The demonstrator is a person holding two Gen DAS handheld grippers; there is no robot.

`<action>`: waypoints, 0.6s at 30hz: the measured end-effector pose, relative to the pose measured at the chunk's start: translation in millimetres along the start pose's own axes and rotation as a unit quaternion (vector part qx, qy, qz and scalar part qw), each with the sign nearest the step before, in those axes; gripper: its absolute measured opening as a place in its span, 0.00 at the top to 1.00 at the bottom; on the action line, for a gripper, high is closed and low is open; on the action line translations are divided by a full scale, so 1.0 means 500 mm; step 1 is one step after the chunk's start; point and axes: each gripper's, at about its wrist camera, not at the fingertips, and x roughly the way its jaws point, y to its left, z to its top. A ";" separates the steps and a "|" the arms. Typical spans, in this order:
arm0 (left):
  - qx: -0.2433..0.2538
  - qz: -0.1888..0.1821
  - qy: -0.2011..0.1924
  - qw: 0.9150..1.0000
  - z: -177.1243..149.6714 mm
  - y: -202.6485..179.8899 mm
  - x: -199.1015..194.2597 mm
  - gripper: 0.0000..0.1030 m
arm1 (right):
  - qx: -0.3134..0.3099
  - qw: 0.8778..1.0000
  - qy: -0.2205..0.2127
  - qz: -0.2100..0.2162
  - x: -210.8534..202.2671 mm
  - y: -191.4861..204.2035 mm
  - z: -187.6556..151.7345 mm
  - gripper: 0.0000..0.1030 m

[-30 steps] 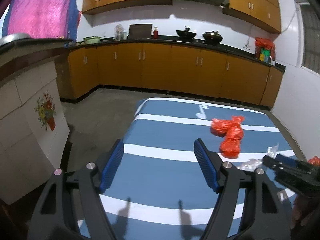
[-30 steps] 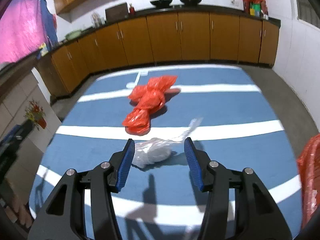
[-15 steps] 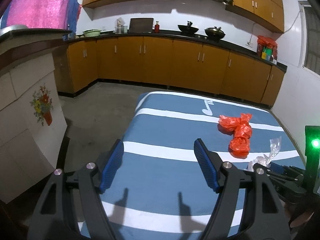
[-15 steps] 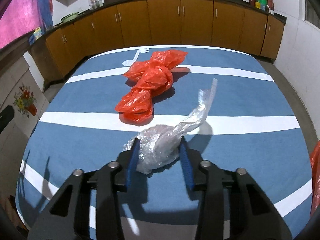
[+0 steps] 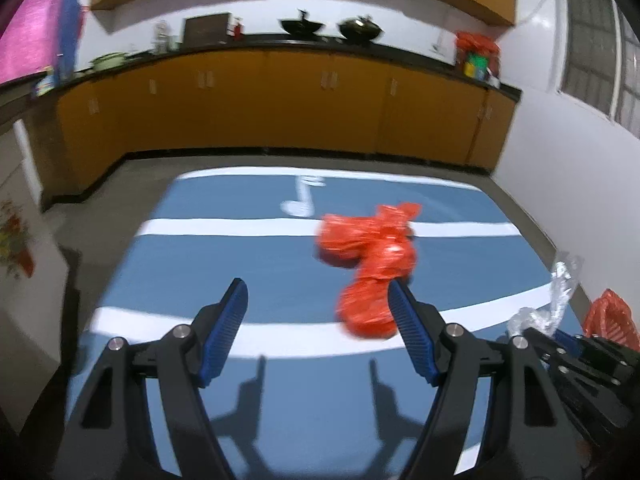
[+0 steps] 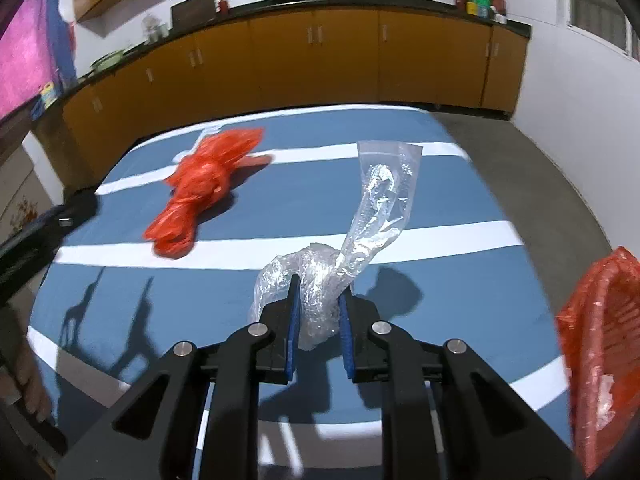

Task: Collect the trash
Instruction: 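Close the right tool on the clear bag while the left tool grasps the red bag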

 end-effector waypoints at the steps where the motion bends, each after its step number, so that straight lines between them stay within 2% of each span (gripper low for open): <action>1: 0.007 -0.002 0.006 1.000 0.004 -0.015 0.017 0.31 | 0.003 1.000 -0.001 -0.001 -0.003 -0.007 0.001 0.83; 4: 0.029 -0.002 0.029 0.999 0.012 -0.060 0.074 0.31 | 0.012 1.000 -0.004 -0.001 -0.013 -0.032 -0.001 0.83; 10: 0.043 0.006 0.071 0.997 0.020 -0.087 0.147 0.33 | 0.022 1.000 -0.004 0.006 -0.015 -0.058 -0.003 0.83; 17: 0.030 0.007 0.114 0.993 0.008 -0.086 0.193 0.57 | 0.031 0.999 -0.006 0.016 -0.024 -0.075 -0.005 0.83; 18: 0.034 0.009 0.112 0.993 0.007 -0.087 0.192 0.64 | 0.032 0.999 -0.007 0.016 -0.027 -0.079 -0.005 0.83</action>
